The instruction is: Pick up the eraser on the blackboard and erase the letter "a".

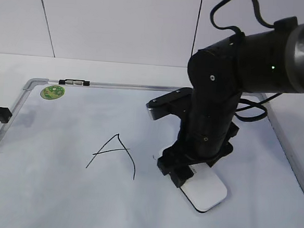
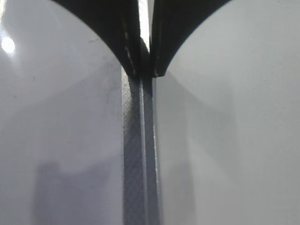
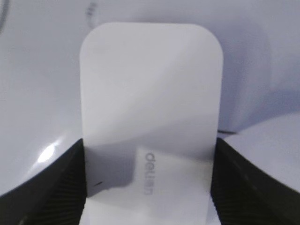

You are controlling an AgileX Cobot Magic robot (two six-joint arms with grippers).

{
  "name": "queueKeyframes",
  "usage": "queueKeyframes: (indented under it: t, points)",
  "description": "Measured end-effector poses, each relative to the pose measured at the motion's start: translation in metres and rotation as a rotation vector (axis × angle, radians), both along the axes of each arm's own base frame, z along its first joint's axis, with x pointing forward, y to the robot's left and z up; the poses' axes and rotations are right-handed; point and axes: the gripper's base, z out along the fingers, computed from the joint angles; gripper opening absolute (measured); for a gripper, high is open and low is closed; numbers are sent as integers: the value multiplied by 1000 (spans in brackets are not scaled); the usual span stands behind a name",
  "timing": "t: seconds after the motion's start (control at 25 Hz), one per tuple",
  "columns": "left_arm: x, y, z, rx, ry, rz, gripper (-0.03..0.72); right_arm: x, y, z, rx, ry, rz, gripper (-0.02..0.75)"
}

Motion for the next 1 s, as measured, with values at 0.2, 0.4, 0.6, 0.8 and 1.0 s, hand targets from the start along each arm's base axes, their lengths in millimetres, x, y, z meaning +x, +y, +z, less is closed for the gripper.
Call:
queueKeyframes:
  t: [0.2, 0.4, 0.6, 0.8, 1.0]
  points:
    - [0, 0, 0, 0, 0, 0, 18, 16, -32, 1, -10, -2, -98, 559]
    - [0, 0, 0, 0, 0, 0, 18, 33, -69, 1, -9, -3, -216, 559]
    - [0, 0, 0, 0, 0, 0, 18, 34, -70, 2, 3, -7, -230, 559]
    - [0, 0, 0, 1, -2, 0, 18, 22, -36, 1, 46, -45, -132, 559]
    - [0, 0, 0, 1, -2, 0, 18, 10, -11, 1, 78, -58, -63, 559]
